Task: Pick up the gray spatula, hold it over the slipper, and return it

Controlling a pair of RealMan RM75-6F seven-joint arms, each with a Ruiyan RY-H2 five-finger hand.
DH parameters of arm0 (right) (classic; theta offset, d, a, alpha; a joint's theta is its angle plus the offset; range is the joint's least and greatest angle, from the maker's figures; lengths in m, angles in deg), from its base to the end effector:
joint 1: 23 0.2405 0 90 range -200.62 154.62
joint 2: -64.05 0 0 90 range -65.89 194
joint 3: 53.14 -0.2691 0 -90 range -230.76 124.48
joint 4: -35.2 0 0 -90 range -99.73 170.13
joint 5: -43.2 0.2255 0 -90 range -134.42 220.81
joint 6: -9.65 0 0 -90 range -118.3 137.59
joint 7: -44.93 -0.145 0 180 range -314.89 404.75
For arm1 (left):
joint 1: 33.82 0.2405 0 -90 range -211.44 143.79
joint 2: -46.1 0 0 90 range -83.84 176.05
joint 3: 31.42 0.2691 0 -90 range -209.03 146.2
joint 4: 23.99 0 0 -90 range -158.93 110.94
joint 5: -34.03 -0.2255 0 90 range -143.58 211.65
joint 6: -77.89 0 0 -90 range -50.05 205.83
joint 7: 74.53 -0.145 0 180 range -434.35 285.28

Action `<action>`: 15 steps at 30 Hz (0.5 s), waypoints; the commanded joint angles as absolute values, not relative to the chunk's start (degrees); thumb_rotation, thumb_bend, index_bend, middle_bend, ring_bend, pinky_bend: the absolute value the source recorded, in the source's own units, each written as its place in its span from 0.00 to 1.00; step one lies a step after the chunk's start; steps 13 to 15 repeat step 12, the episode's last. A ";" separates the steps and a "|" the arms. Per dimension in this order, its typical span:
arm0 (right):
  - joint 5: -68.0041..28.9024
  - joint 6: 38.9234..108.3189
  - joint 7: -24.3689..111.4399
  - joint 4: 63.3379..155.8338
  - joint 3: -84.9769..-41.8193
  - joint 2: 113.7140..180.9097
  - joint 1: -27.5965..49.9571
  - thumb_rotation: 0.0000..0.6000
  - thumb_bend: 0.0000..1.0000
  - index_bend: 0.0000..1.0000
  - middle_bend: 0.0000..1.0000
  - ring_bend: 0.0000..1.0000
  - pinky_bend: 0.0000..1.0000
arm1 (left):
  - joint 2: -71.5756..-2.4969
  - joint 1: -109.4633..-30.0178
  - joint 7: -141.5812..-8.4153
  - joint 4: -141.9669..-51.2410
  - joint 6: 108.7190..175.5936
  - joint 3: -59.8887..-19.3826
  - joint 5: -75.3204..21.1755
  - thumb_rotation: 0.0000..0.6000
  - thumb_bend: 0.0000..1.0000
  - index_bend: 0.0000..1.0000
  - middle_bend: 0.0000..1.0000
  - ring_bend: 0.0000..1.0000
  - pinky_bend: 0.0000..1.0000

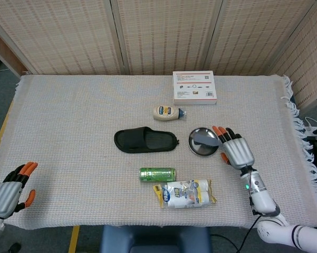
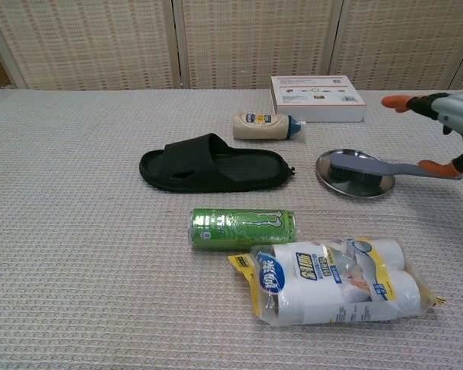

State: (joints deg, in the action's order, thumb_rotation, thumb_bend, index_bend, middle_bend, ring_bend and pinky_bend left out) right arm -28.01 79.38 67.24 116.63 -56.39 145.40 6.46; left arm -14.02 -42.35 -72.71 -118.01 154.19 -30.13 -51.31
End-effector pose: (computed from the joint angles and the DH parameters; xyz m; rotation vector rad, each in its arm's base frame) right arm -0.2675 -0.3161 0.0382 1.6800 -0.7088 0.7361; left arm -0.3346 0.1862 0.1430 -1.5272 -1.0252 -0.7871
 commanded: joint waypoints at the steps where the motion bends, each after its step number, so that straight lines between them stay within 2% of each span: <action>1: -38.93 98.10 60.74 123.50 -47.37 138.30 -8.64 1.00 0.27 0.00 0.02 0.00 0.02 | -14.42 -42.06 -72.58 -117.63 155.62 -30.42 -52.16 1.00 0.53 0.00 0.00 0.00 0.14; 3: -41.79 102.24 59.20 123.62 -44.79 136.99 -12.43 1.00 0.24 0.00 0.01 0.00 0.00 | -15.03 -41.79 -72.45 -116.90 157.23 -30.72 -53.12 1.00 0.51 0.00 0.00 0.00 0.13; 5: -43.50 105.15 56.90 123.26 -44.03 136.68 -14.80 1.00 0.23 0.00 0.01 0.00 0.00 | -15.76 -41.58 -72.77 -116.19 158.55 -30.99 -53.86 1.00 0.49 0.00 0.00 0.00 0.11; 7: -45.08 105.23 55.51 123.85 -43.29 134.99 -15.48 1.00 0.21 0.00 0.00 0.00 0.00 | -16.53 -41.45 -73.14 -115.64 159.72 -31.07 -54.92 1.00 0.48 0.00 0.00 0.00 0.08; 15: -46.85 107.26 51.97 124.29 -45.19 133.18 -16.62 1.00 0.20 0.00 0.00 0.00 0.00 | -17.78 -41.30 -73.63 -114.42 161.28 -30.71 -57.14 1.00 0.48 0.00 0.00 0.00 0.07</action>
